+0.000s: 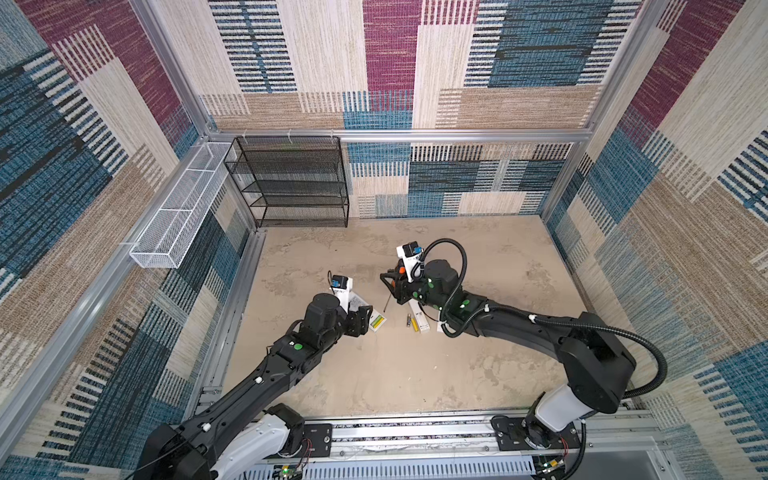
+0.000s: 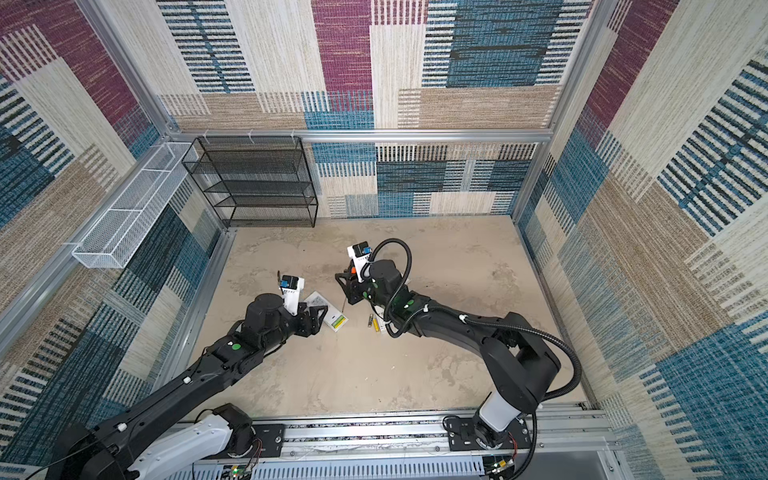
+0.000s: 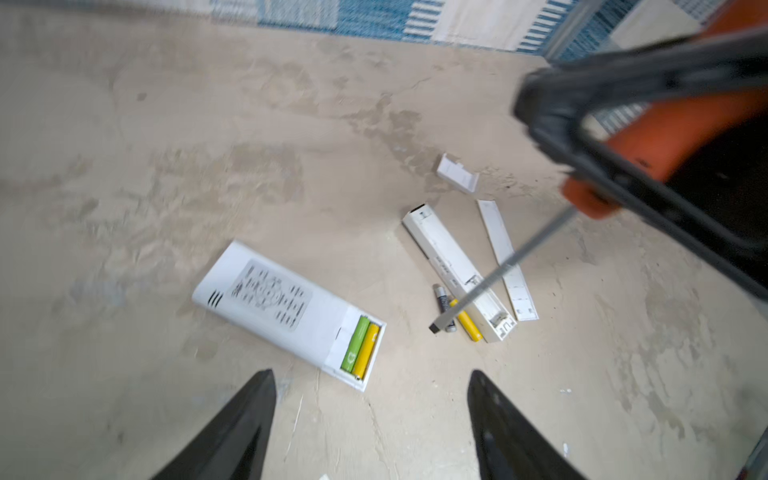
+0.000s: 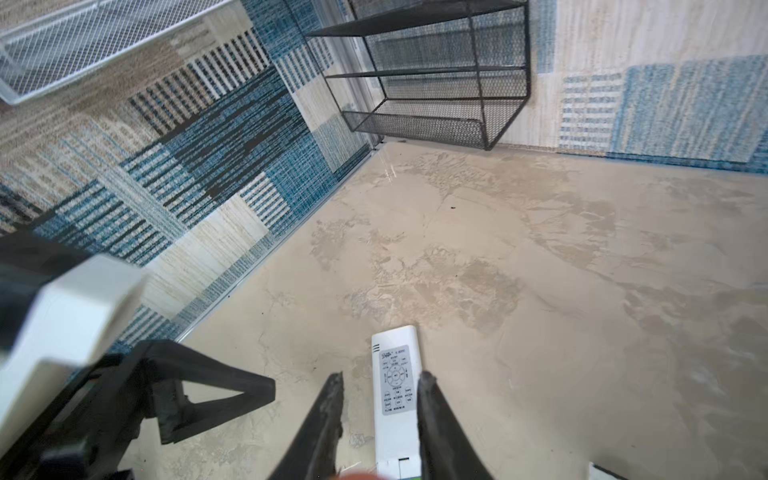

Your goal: Unload the batteries from the remote control

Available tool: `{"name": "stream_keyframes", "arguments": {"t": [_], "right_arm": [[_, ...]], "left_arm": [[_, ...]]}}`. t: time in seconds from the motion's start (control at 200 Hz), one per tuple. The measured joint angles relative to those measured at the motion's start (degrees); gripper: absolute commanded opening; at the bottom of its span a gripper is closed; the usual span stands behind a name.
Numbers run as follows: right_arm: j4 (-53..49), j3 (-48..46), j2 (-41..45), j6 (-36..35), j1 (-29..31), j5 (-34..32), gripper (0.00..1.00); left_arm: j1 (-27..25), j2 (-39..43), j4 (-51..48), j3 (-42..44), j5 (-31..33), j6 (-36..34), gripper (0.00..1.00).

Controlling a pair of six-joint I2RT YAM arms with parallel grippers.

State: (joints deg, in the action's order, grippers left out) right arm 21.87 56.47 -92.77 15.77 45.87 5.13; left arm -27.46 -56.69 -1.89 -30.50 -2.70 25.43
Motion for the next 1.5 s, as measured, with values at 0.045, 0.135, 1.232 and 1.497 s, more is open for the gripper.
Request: {"name": "stream_keyframes", "arguments": {"t": [0.045,0.135,1.232,1.497], "right_arm": [[1.86,-0.59,-0.81,-1.25,0.52,-0.26,0.00],[5.49,-1.77,-2.34,-3.61,0.61,-0.63,0.00],[14.21,-1.77,-11.37,-13.38,-1.99,8.83,0.00],[14.08,-1.33,-12.26,-13.92,-2.03,9.46,0.00]], "left_arm": [[2.51,-0.96,0.81,1.97,-2.64,4.72,0.68],[5.64,-4.11,2.78,4.57,-7.54,12.15,0.67],[10.95,-28.50,14.12,0.61,-20.74,31.61,0.45],[11.04,-29.46,15.61,0.61,-21.55,31.65,0.43]]}}
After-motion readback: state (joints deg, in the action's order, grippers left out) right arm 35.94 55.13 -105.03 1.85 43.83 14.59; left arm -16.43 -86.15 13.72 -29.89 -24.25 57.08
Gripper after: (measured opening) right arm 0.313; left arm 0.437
